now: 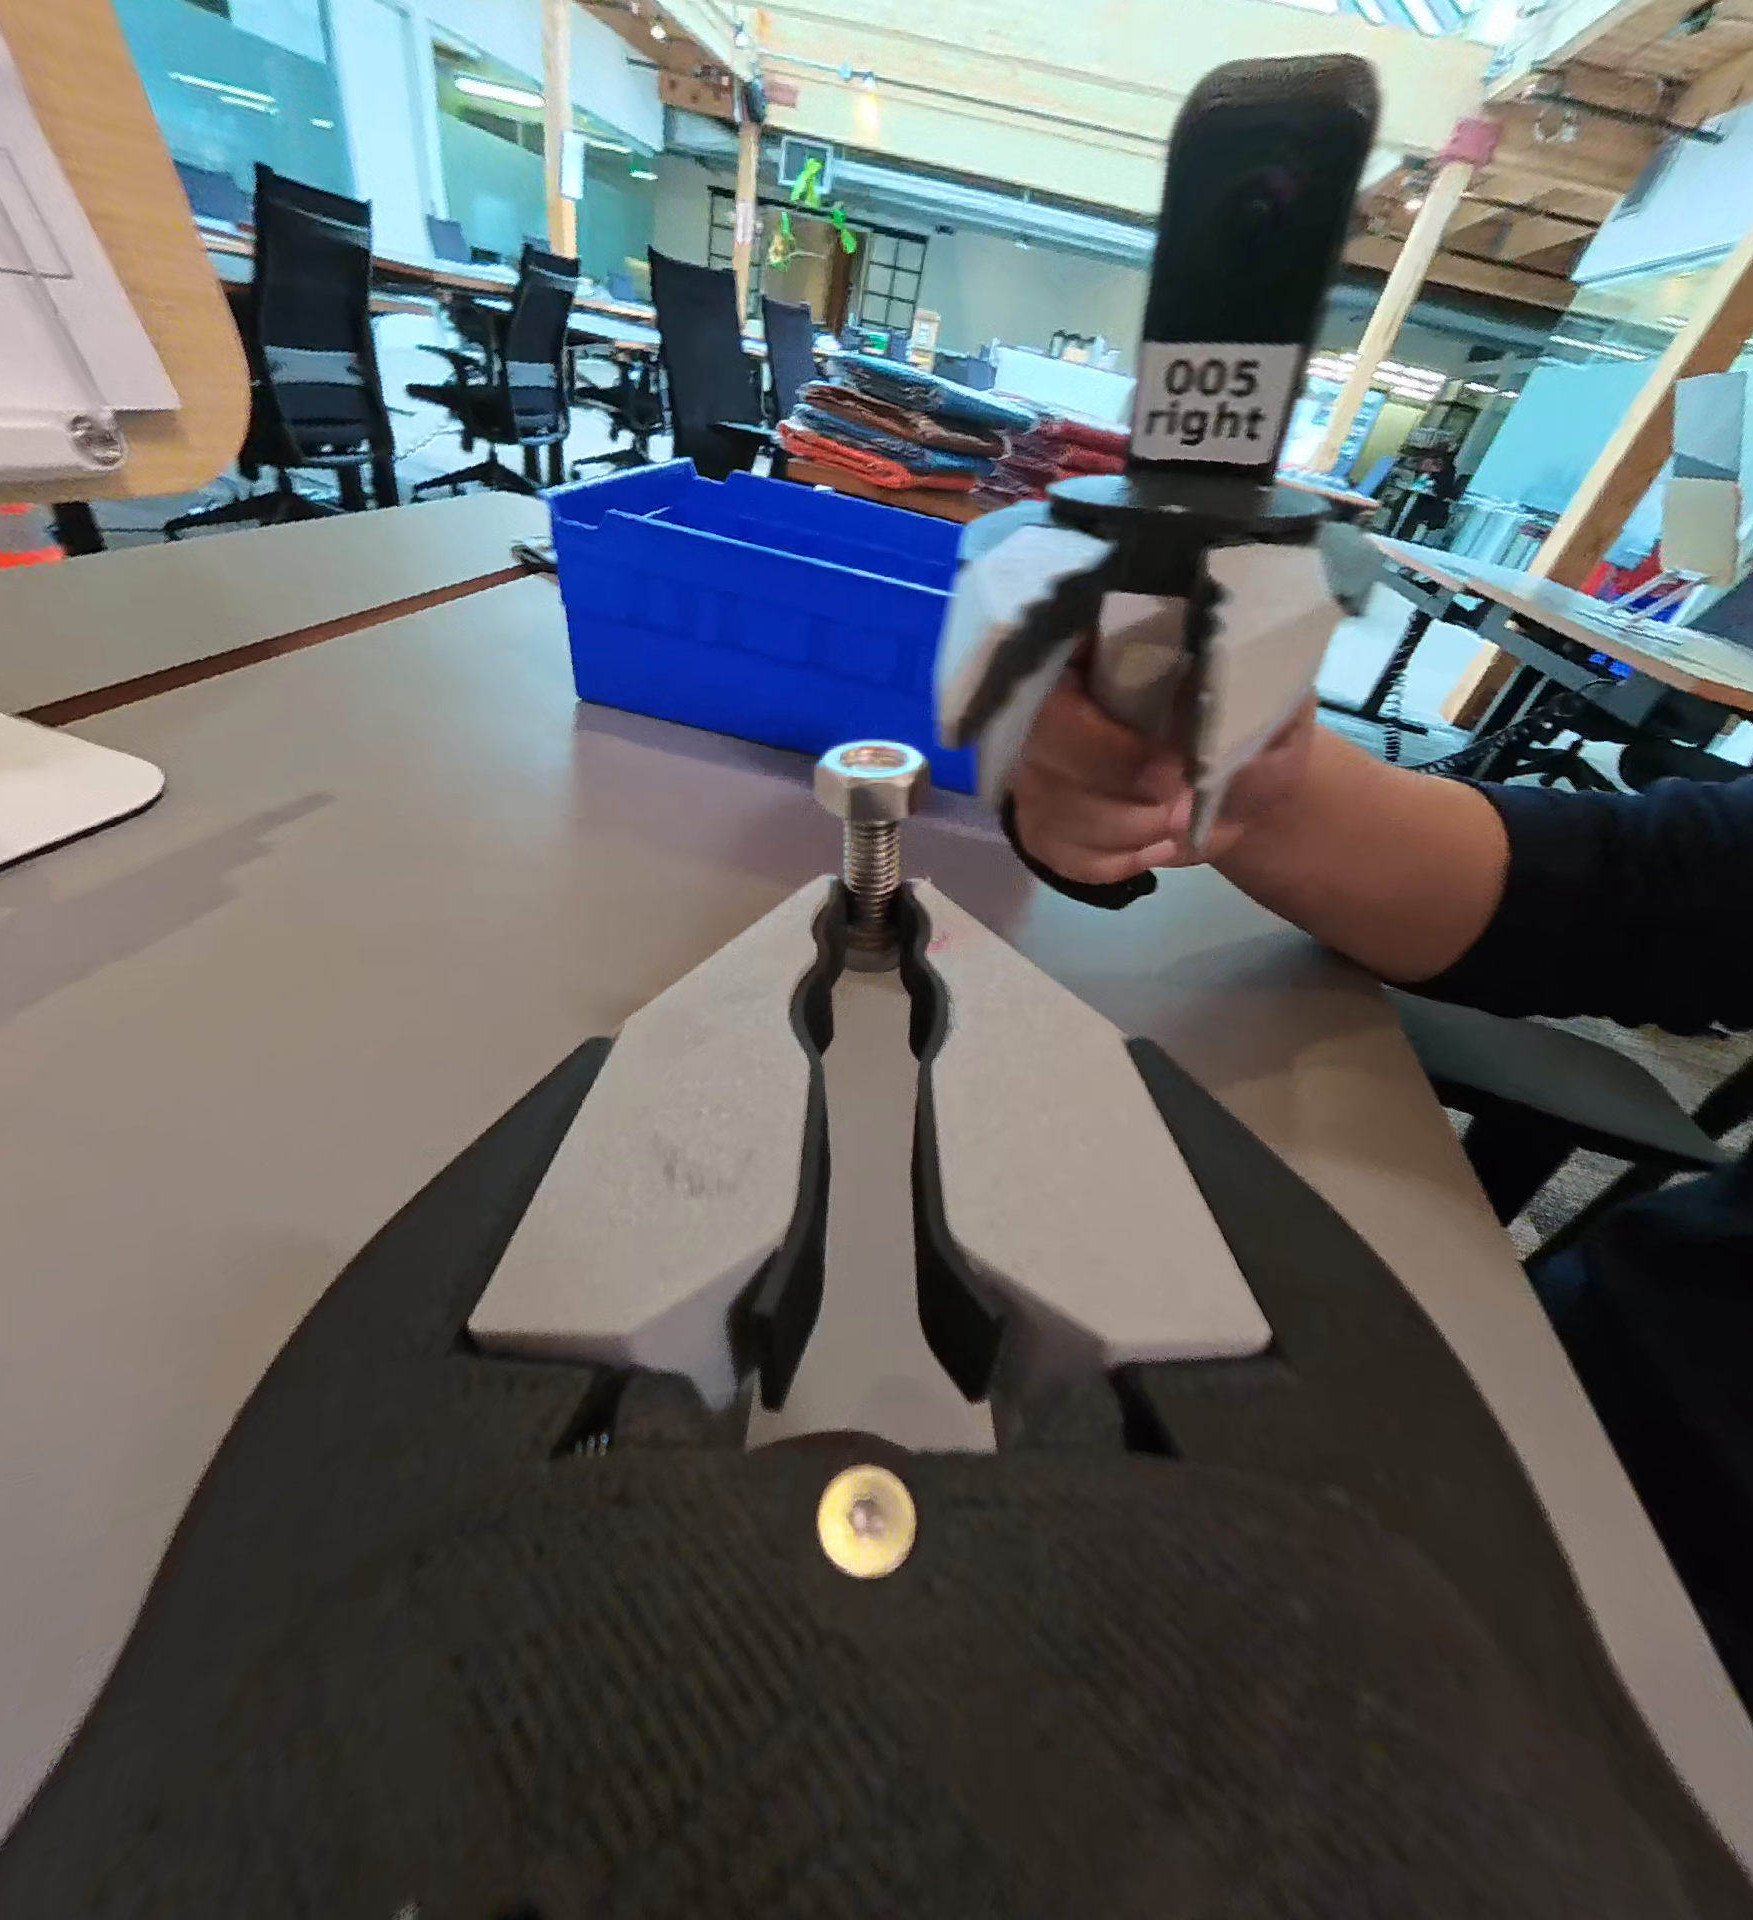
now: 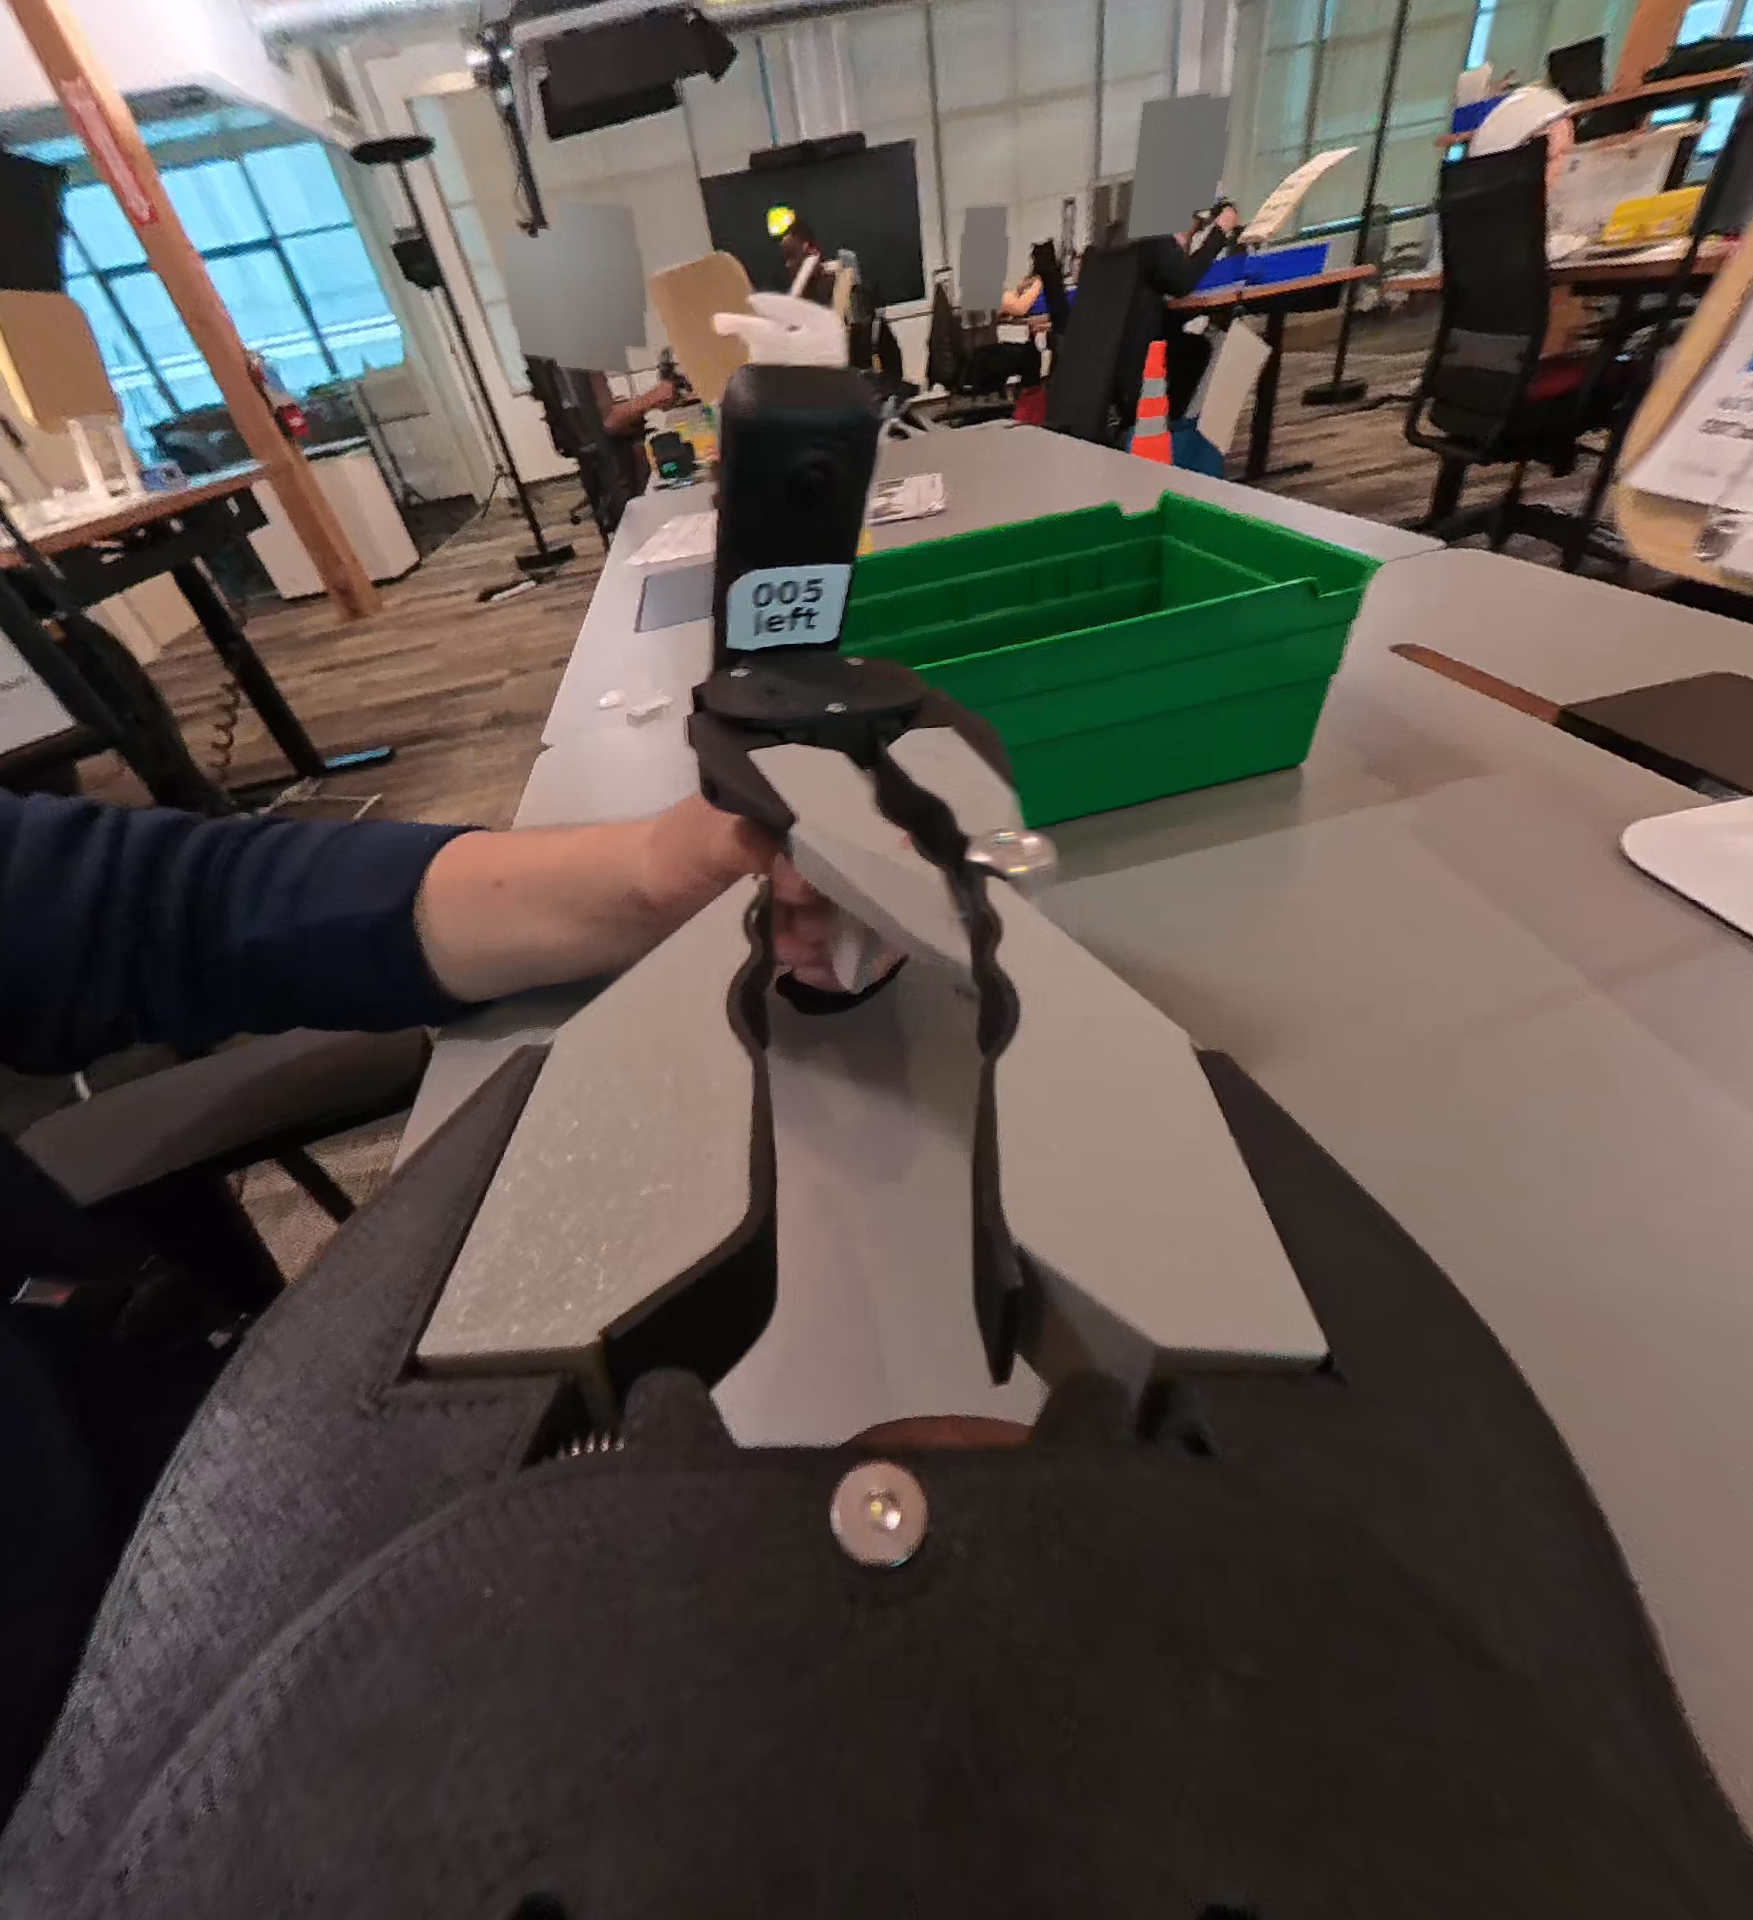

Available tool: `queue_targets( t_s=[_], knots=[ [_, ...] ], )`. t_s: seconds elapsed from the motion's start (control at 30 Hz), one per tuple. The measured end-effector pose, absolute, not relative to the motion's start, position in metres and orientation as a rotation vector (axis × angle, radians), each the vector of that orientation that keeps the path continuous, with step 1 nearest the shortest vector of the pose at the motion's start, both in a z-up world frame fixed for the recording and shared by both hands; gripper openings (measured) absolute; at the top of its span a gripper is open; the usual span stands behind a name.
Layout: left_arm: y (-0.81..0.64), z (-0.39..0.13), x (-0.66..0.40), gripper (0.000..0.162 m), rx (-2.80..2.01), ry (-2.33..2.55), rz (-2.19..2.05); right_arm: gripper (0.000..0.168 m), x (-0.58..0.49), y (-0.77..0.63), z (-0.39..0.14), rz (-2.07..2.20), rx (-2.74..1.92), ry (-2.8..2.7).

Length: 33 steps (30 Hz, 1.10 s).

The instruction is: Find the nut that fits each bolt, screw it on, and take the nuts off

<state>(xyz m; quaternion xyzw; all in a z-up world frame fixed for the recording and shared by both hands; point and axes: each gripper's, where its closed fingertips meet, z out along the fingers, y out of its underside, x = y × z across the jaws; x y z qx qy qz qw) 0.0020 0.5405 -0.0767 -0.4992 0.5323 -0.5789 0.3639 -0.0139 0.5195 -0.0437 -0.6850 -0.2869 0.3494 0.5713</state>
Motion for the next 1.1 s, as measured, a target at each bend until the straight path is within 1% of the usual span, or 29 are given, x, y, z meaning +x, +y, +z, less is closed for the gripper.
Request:
queue_targets(
  t_s=[0.07, 0.17, 0.2, 0.3, 0.33, 0.4, 0.47, 0.53, 0.63, 0.67, 0.7, 0.73, 0.8, 0.83, 0.87, 1.0, 1.03, 1.1],
  knots=[
    [0.527, -0.075, 0.004, 0.007, -1.238, 1.410, -1.509, 0.049, -0.010, 0.527, -0.044, 0.808, -1.630, -0.637],
    [0.514, -0.082, 0.011, 0.007, -1.226, 1.482, -1.465, 0.054, -0.018, 0.533, -0.049, 0.814, -1.649, -0.646],
    [0.513, -0.084, 0.012, 0.007, -1.230, 1.488, -1.456, 0.052, -0.023, 0.532, -0.050, 0.818, -1.647, -0.666],
    [0.537, -0.086, 0.011, 0.006, -1.315, 1.398, -1.402, 0.030, -0.033, 0.517, -0.050, 0.880, -1.616, -0.726],
    [0.548, -0.084, 0.008, 0.006, -1.343, 1.345, -1.418, 0.027, -0.032, 0.513, -0.050, 0.889, -1.620, -0.733],
    [0.554, -0.078, 0.000, 0.007, -1.339, 1.313, -1.485, 0.035, -0.020, 0.520, -0.051, 0.815, -1.637, -0.687],
    [0.547, -0.072, -0.001, 0.007, -1.285, 1.335, -1.478, 0.048, -0.008, 0.531, -0.046, 0.750, -1.618, -0.618],
    [0.532, -0.071, 0.002, 0.007, -1.242, 1.393, -1.480, 0.054, -0.010, 0.535, -0.043, 0.796, -1.621, -0.599],
    [0.512, -0.073, 0.007, 0.007, -1.204, 1.465, -1.509, 0.054, -0.023, 0.534, -0.047, 0.858, -1.626, -0.641],
    [0.510, -0.074, 0.008, 0.007, -1.205, 1.471, -1.511, 0.052, -0.028, 0.532, -0.049, 0.874, -1.628, -0.661],
    [0.511, -0.075, 0.009, 0.007, -1.212, 1.464, -1.507, 0.047, -0.032, 0.528, -0.051, 0.894, -1.635, -0.684],
    [0.515, -0.075, 0.009, 0.007, -1.224, 1.449, -1.495, 0.052, -0.032, 0.527, -0.052, 0.892, -1.639, -0.683],
    [0.533, -0.070, 0.005, 0.007, -1.255, 1.362, -1.474, 0.053, -0.021, 0.527, -0.050, 0.850, -1.633, -0.650],
    [0.543, -0.067, 0.002, 0.007, -1.281, 1.305, -1.482, 0.037, -0.016, 0.523, -0.047, 0.868, -1.619, -0.651],
    [0.551, -0.066, -0.001, 0.007, -1.306, 1.271, -1.493, 0.036, -0.012, 0.521, -0.042, 0.893, -1.600, -0.631],
    [0.543, -0.069, 0.001, 0.007, -1.296, 1.321, -1.497, 0.057, -0.009, 0.533, -0.041, 0.873, -1.619, -0.575],
    [0.534, -0.070, 0.004, 0.007, -1.280, 1.352, -1.502, 0.059, -0.013, 0.537, -0.045, 0.857, -1.634, -0.580],
    [0.519, -0.071, 0.010, 0.007, -1.257, 1.401, -1.515, 0.059, -0.025, 0.539, -0.053, 0.835, -1.658, -0.622]
  ],
)
